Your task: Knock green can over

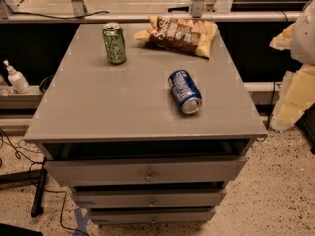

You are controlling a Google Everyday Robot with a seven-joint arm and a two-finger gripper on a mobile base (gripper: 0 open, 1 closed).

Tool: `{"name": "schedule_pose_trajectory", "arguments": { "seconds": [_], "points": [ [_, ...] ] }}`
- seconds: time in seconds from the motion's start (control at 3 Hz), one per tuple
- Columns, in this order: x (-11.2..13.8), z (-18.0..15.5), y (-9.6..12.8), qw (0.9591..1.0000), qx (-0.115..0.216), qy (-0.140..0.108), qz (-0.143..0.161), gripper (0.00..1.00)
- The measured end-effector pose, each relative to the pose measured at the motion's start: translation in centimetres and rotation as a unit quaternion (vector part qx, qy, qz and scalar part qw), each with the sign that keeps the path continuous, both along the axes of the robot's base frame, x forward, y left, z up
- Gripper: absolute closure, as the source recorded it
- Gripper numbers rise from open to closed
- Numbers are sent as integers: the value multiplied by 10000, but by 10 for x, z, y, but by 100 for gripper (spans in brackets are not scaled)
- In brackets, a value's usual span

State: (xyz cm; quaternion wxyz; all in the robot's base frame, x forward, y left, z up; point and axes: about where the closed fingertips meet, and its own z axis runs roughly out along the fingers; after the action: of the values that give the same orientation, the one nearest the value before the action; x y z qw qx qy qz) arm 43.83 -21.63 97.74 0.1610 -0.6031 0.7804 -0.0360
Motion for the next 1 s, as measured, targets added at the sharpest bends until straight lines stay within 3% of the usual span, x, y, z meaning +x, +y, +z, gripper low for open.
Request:
{"name": "schedule_pose_trajectory", "arguments": {
  "seconds": [0.33,0.67,1.0],
  "points": [
    [3,1,5,9999,63,-73,59,0],
    [24,-10,25,9991,332,-190,196,0],
    [61,-24,51,9949,904,-377,255,0]
  ]
}}
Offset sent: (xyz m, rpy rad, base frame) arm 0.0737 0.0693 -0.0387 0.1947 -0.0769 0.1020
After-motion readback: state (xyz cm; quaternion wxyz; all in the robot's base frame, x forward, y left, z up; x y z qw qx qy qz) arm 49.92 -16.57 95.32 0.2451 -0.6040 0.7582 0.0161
